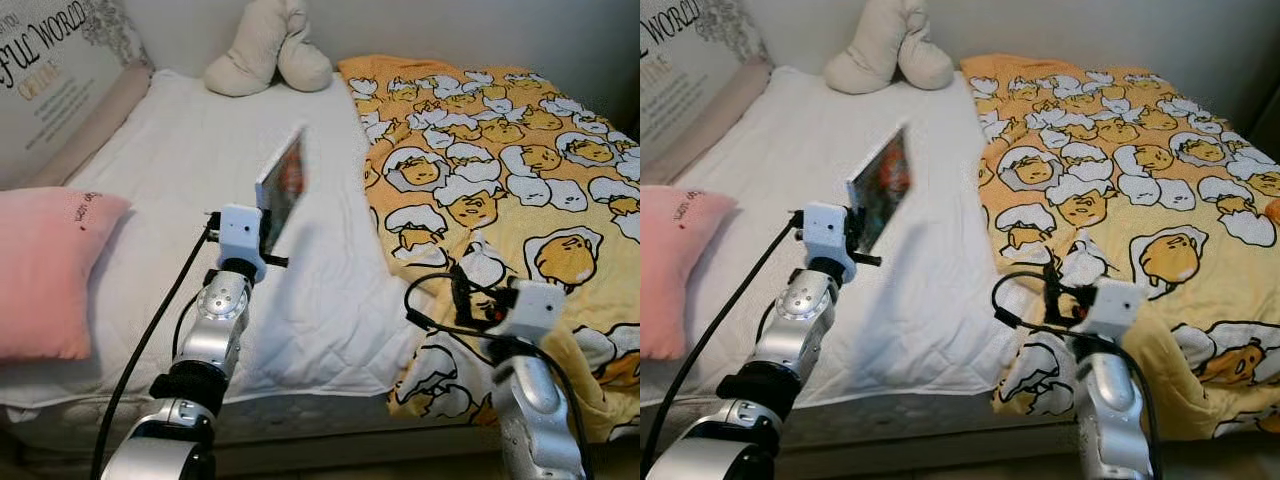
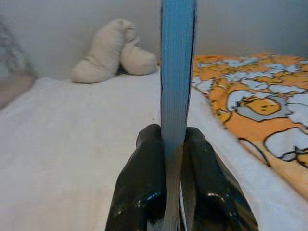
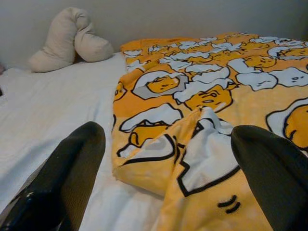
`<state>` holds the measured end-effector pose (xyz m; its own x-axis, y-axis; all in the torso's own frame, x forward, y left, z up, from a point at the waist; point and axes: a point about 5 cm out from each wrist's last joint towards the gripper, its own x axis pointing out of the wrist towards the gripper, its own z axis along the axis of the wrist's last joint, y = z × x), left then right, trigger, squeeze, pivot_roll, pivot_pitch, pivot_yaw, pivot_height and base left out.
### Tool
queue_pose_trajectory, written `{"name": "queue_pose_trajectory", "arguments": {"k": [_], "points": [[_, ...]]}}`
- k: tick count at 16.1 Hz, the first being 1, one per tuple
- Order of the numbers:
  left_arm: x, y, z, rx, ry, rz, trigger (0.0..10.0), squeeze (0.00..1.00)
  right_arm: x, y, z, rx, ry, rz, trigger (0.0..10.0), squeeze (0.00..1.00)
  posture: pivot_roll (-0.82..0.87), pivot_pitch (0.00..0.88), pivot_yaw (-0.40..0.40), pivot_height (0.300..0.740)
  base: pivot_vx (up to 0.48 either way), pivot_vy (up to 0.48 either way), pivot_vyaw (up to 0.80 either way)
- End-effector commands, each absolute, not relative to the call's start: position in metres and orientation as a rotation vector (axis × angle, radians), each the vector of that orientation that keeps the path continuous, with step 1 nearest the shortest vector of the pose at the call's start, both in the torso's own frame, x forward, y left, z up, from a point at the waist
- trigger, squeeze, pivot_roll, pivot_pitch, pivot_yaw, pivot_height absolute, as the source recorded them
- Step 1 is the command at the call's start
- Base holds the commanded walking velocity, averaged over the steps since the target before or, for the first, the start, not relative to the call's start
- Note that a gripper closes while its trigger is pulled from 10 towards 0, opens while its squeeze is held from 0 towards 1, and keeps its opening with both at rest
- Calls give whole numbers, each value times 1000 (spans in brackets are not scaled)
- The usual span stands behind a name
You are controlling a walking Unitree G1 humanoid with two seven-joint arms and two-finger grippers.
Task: Clean up the room
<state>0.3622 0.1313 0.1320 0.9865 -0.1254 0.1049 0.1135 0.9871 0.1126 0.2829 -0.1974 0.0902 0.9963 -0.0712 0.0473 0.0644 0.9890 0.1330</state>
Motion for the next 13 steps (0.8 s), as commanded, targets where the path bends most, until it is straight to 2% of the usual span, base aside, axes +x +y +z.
{"name": "queue_pose_trajectory", "arguments": {"k": [1, 2, 5, 7, 9, 11, 13], "points": [[365, 127, 142, 99, -151, -113, 10000, 0, 287, -193, 92, 124, -57, -57, 10000, 0, 46, 0, 48, 740, 0, 0, 0], [366, 128, 140, 82, -136, -102, 10000, 0, 288, -193, 93, 125, -62, -57, 10000, 0, 44, 0, 50, 740, 0, 0, 0], [367, 128, 135, 100, -112, -92, 10000, 0, 293, -190, 94, 110, -70, -45, 10000, 0, 34, 0, 53, 740, 0, 479, 521], [368, 121, 133, 174, -91, -108, 10000, 0, 291, -188, 92, 95, -64, -30, 10000, 0, 28, 0, 51, 740, 0, 0, 0], [369, 118, 133, 103, -84, -111, 10000, 0, 290, -187, 89, 91, -54, -19, 10000, 0, 24, 0, 47, 740, 0, 0, 0], [369, 117, 131, 40, -69, -89, 10000, 0, 290, -184, 87, 91, -44, -9, 10000, 0, 23, 0, 43, 740, 379, 0, 0], [369, 114, 131, 56, -75, -89, 10000, 0, 290, -177, 86, 91, -41, 16, 10000, 0, 23, 0, 43, 740, 480, 0, 0]]}}
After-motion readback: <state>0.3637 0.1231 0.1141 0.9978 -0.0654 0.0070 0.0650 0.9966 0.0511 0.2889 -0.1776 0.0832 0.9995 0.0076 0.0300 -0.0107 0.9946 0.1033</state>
